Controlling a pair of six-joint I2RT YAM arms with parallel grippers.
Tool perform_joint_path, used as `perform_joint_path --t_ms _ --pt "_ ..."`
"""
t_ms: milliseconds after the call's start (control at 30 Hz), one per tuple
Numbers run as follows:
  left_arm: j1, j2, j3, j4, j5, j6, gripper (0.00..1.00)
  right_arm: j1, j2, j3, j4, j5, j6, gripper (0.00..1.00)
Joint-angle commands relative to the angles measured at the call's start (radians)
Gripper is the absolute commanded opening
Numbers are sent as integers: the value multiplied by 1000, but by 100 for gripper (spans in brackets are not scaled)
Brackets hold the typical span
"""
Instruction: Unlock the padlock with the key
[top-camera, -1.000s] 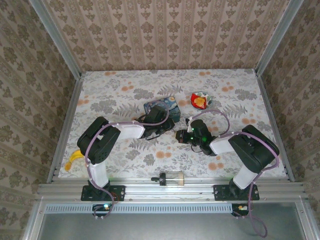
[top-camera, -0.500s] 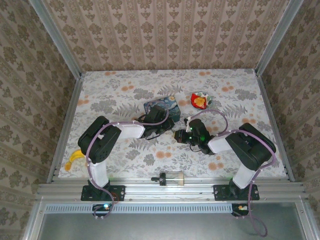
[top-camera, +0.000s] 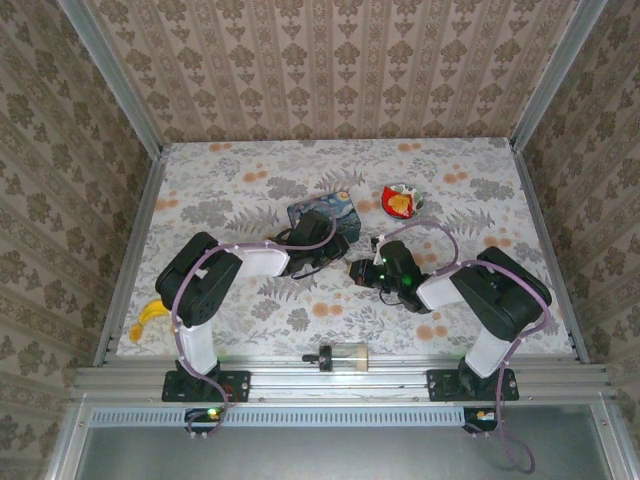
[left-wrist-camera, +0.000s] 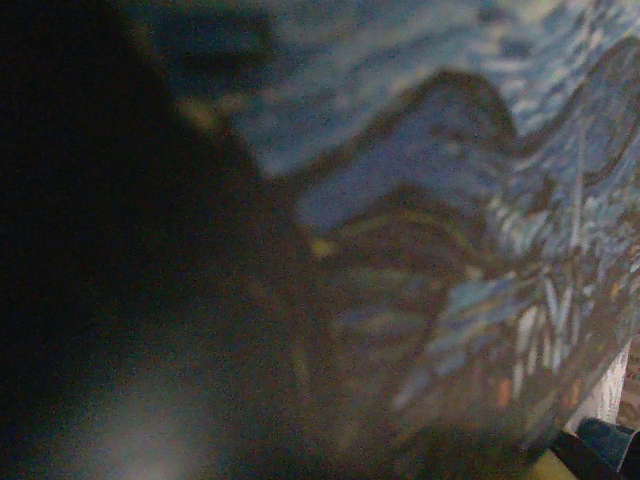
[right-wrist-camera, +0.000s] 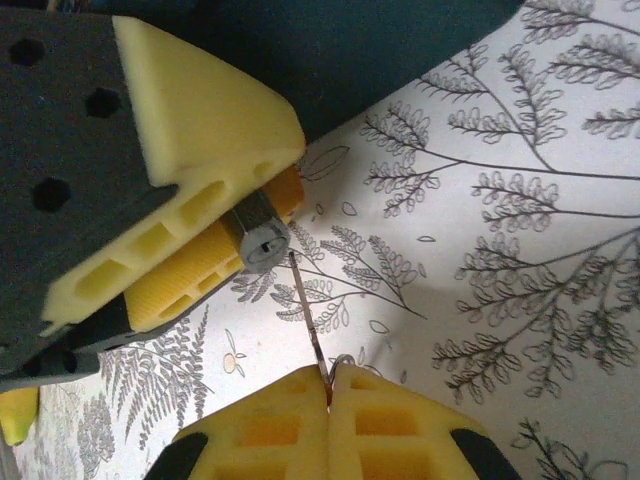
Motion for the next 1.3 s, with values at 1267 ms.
perform_joint_path --t_ms 1267 --pt "-17 40 -34 32 55 -87 7 15 -42 5 31 66 -29 0"
